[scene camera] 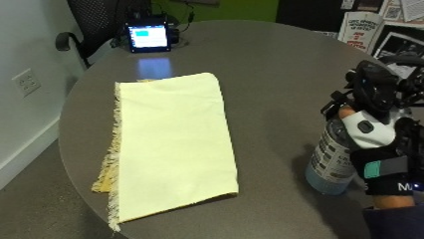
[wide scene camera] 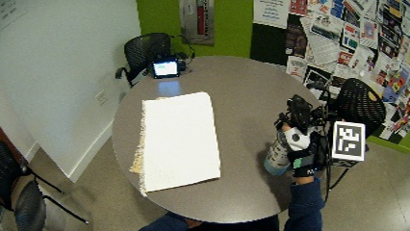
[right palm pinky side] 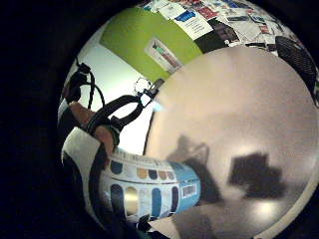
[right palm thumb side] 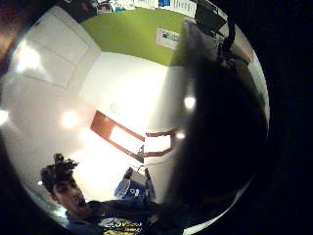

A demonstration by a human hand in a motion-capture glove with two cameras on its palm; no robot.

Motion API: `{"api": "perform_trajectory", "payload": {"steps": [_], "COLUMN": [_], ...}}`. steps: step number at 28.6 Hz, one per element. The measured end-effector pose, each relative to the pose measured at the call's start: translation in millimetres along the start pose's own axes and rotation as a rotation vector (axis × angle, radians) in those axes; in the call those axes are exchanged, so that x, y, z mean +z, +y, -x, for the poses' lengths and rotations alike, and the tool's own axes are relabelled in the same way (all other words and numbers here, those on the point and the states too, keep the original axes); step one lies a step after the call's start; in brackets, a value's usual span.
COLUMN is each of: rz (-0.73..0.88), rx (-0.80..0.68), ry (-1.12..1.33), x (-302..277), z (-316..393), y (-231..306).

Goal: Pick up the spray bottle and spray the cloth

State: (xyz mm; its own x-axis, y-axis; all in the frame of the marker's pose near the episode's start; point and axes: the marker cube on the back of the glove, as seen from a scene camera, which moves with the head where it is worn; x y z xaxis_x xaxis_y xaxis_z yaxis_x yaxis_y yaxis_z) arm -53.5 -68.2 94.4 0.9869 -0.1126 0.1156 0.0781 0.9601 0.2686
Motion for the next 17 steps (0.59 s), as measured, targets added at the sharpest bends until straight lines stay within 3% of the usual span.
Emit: {"api": "perform_trajectory", "payload": {"steps": [11, 17], "rz": [-0.005, 0.136], "rx": [-0.011, -0.053], "ry": [0.068, 0.139], "x": [-6, -30], "z": [-18, -12], "y": [19, 20]}}
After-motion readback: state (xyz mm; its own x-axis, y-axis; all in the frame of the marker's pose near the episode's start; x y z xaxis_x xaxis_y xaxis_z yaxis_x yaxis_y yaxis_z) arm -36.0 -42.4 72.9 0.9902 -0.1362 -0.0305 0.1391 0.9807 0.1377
